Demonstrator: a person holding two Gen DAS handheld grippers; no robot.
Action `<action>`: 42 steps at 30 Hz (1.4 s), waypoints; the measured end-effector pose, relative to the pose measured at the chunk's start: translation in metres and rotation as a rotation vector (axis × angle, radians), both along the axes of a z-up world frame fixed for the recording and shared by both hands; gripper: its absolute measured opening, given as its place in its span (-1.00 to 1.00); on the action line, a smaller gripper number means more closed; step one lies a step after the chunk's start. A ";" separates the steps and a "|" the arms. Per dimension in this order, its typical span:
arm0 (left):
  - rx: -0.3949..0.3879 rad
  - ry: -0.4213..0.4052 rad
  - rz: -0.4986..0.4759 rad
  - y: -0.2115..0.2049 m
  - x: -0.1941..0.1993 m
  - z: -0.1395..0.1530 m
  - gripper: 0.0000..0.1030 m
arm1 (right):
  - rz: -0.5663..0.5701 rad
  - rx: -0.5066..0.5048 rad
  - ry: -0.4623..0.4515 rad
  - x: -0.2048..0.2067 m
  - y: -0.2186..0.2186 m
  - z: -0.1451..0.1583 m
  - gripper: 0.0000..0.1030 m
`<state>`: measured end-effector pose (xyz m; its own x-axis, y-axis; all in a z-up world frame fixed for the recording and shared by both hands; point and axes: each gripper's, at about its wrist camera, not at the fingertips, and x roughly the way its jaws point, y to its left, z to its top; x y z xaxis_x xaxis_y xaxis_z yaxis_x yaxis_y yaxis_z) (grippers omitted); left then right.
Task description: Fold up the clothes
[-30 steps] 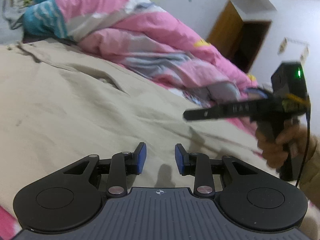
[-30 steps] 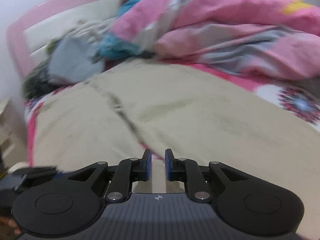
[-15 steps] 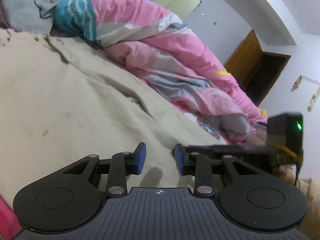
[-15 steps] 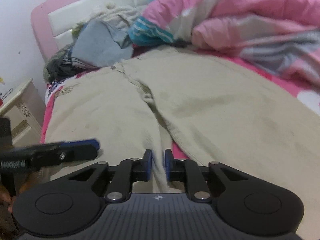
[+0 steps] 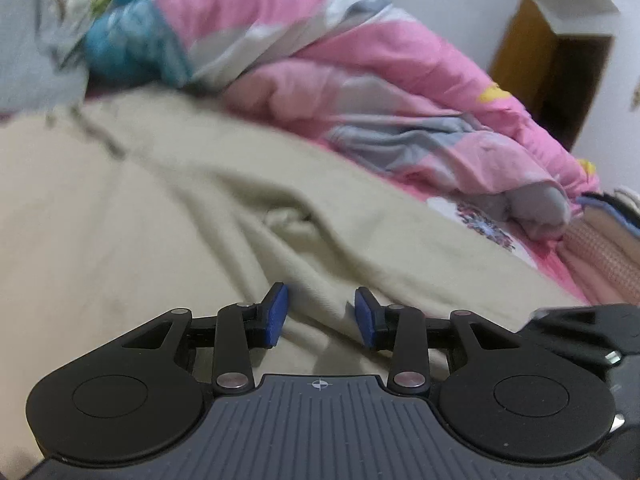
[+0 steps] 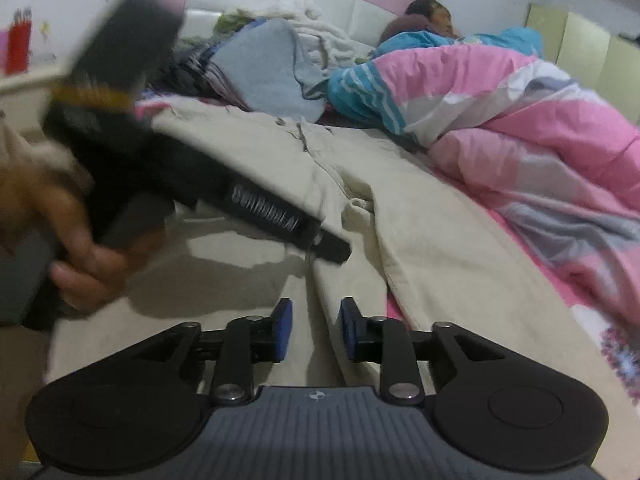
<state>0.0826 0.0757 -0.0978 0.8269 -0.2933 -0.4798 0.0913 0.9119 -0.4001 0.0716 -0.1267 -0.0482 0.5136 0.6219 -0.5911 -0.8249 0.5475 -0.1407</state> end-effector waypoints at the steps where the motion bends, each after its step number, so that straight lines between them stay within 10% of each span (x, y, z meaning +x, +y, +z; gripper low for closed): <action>1: -0.004 0.001 -0.001 0.002 0.000 0.000 -0.29 | 0.001 0.037 0.043 0.006 -0.008 0.006 -0.31; 7: 0.005 -0.003 -0.005 0.003 0.000 -0.003 -0.29 | -0.183 0.293 0.414 0.079 -0.062 0.023 -0.31; 13: 0.006 -0.007 -0.005 0.001 -0.001 -0.002 -0.29 | -0.335 0.262 0.670 0.120 -0.066 -0.007 -0.54; 22: 0.025 -0.016 -0.003 -0.002 -0.001 -0.002 -0.29 | -0.164 -0.027 0.182 0.073 0.004 0.014 -0.55; 35: -0.015 -0.008 0.001 0.004 -0.002 -0.002 -0.29 | -0.275 0.058 0.555 0.113 0.003 -0.002 -0.48; 42: -0.022 -0.005 0.003 0.005 -0.003 -0.002 -0.29 | -0.241 0.033 0.453 0.105 0.014 0.006 -0.98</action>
